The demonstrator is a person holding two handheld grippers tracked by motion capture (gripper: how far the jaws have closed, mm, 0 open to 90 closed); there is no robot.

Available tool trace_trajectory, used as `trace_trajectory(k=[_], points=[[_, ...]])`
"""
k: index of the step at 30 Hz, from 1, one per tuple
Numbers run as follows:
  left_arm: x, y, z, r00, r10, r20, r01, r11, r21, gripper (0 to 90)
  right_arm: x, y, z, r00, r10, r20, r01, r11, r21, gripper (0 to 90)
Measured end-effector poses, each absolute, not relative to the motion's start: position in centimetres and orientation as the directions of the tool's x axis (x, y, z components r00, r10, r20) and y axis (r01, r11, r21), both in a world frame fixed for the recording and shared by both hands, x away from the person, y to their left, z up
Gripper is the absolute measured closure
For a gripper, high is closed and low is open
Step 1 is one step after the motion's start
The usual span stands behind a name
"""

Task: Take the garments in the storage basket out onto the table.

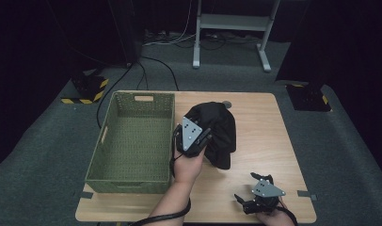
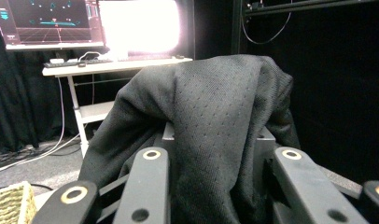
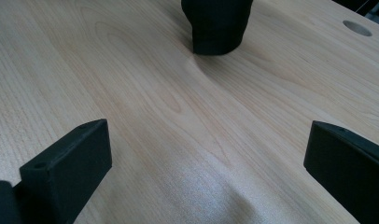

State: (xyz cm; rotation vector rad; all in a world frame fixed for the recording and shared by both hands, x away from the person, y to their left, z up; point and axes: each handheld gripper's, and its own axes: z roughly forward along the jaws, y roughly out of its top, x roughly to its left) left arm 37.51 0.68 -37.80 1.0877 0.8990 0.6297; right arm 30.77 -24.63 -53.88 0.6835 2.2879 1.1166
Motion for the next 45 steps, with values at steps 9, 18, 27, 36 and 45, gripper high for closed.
trace_trajectory(k=[9,18,27,36,45], points=[[37.5,0.5,-39.1,0.499,0.808,-0.312,0.019,0.349,0.937,68.8,30.7,-24.6,-53.9,-0.75,0.625,-0.215,0.215,0.539,0.815,0.6],[37.9,-0.4,-40.6,0.489,0.807,-0.331,0.053,0.351,0.935,68.5,30.8,-24.6,-53.9,-0.752,0.622,-0.217,0.213,0.541,0.814,0.6],[39.0,-1.3,-42.3,0.471,0.802,-0.367,0.092,0.37,0.925,68.4,30.7,-24.6,-53.9,-0.753,0.623,-0.212,0.214,0.536,0.817,0.6],[40.0,-1.6,-44.5,0.445,0.794,-0.414,0.125,0.403,0.907,68.2,30.7,-24.7,-53.9,-0.753,0.623,-0.212,0.211,0.534,0.819,0.6],[40.8,-2.4,-46.3,0.425,0.789,-0.444,0.171,0.412,0.895,67.8,30.7,-24.7,-53.9,-0.752,0.624,-0.213,0.209,0.533,0.82,0.6]])
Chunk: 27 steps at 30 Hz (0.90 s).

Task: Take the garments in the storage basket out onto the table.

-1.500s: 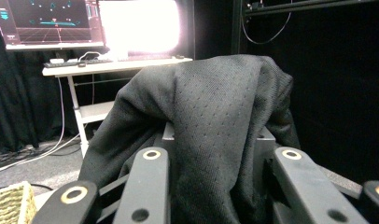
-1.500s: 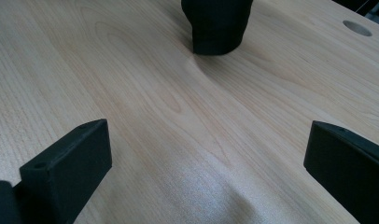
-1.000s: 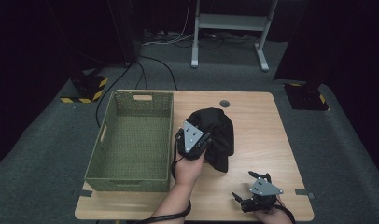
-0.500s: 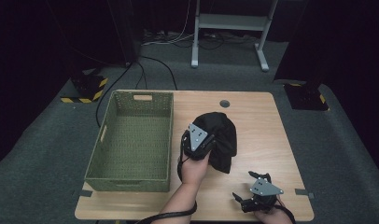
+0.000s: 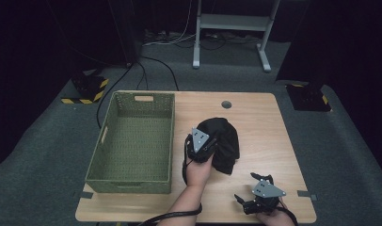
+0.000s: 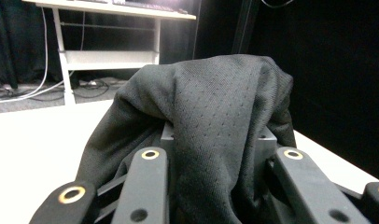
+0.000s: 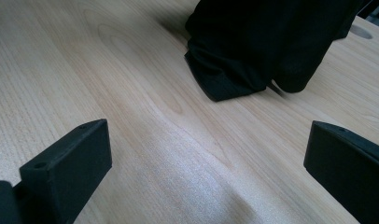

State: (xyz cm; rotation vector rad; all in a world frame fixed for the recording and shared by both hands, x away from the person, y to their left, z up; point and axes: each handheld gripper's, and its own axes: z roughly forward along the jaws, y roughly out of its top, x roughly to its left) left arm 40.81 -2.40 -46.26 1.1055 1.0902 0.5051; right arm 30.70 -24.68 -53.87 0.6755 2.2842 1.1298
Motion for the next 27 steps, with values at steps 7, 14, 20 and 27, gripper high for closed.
trace_trajectory(k=[7,14,20,27], points=[[41.4,-3.3,-47.5,0.419,0.794,-0.441,0.226,0.379,0.897,67.3,30.7,-24.7,-53.9,-0.752,0.624,-0.213,0.208,0.53,0.822,0.6],[41.8,-4.0,-48.9,0.414,0.806,-0.422,0.264,0.338,0.903,66.9,30.7,-24.7,-53.9,-0.752,0.624,-0.214,0.207,0.532,0.821,0.6],[42.0,-4.2,-49.4,0.413,0.809,-0.419,0.279,0.325,0.903,66.5,30.7,-24.7,-53.9,-0.753,0.623,-0.213,0.207,0.532,0.821,0.6],[42.2,-4.7,-50.0,0.415,0.808,-0.418,0.31,0.307,0.9,65.3,30.7,-24.7,-53.9,-0.753,0.623,-0.213,0.207,0.531,0.822,0.6]])
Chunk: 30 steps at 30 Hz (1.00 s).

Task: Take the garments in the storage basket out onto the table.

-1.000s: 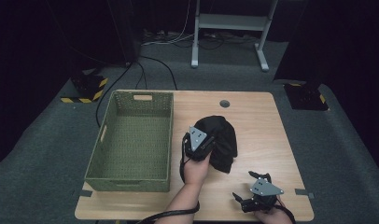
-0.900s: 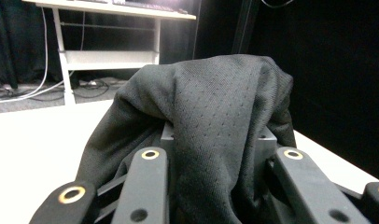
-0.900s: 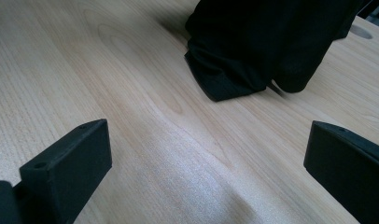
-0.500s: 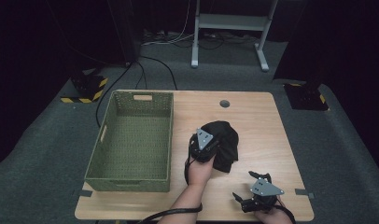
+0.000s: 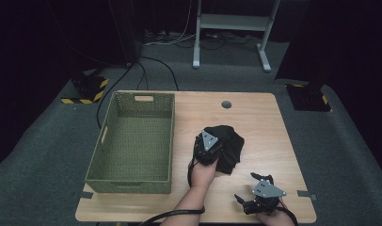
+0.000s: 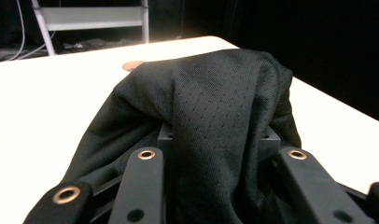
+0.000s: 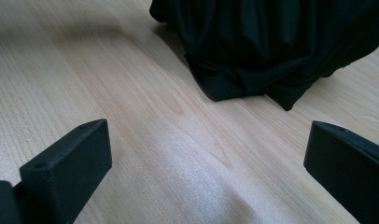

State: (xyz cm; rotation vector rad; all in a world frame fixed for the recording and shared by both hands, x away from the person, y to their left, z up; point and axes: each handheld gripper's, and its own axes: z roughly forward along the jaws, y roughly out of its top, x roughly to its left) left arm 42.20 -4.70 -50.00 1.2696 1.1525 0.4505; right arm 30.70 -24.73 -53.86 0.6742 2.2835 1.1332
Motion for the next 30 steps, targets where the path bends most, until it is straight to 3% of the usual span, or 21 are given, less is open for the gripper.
trace_trajectory(k=[23,30], points=[[42.7,-4.7,-52.3,0.393,0.816,-0.425,0.42,0.252,0.872,58.1,30.7,-24.7,-53.9,-0.752,0.625,-0.21,0.21,0.529,0.823,0.6],[42.7,-4.8,-51.9,0.401,0.809,-0.431,0.434,0.247,0.867,34.6,30.7,-24.7,-53.9,-0.752,0.625,-0.21,0.209,0.528,0.823,0.6]])
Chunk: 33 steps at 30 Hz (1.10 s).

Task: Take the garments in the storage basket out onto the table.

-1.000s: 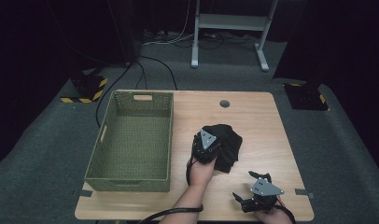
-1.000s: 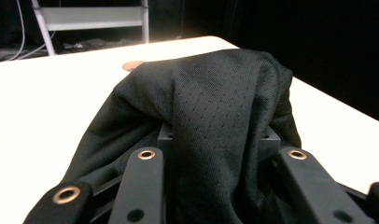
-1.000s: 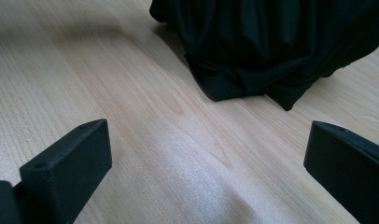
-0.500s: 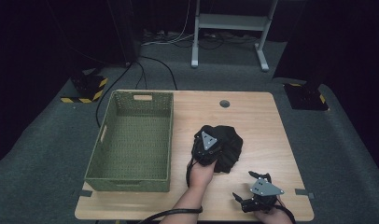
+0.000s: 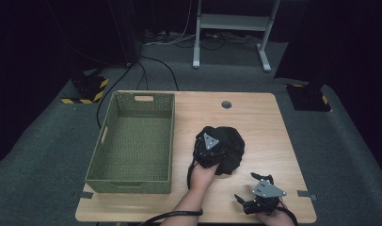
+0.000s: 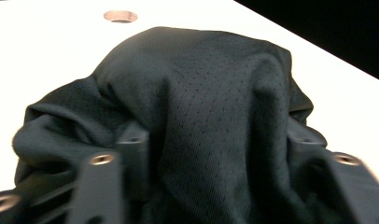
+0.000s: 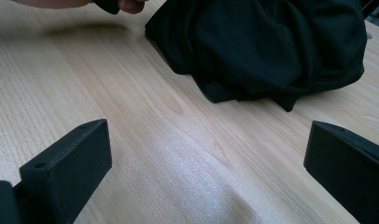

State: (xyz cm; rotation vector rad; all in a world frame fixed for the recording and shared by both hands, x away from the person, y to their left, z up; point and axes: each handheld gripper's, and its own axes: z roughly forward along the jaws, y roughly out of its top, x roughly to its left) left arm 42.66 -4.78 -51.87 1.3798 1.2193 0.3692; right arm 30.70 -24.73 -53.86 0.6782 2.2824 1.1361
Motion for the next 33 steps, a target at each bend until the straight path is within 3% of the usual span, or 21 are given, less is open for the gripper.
trace_trajectory(k=[11,33], points=[[41.9,-3.8,-49.8,0.451,0.783,-0.428,0.431,0.229,0.873,3.3,30.7,-24.7,-53.9,-0.751,0.624,-0.214,0.209,0.533,0.82,0.6],[37.1,-0.4,-47.2,0.506,0.748,-0.43,0.404,0.235,0.884,1.2,30.6,-24.6,-53.9,-0.748,0.626,-0.22,0.207,0.536,0.819,0.6]])
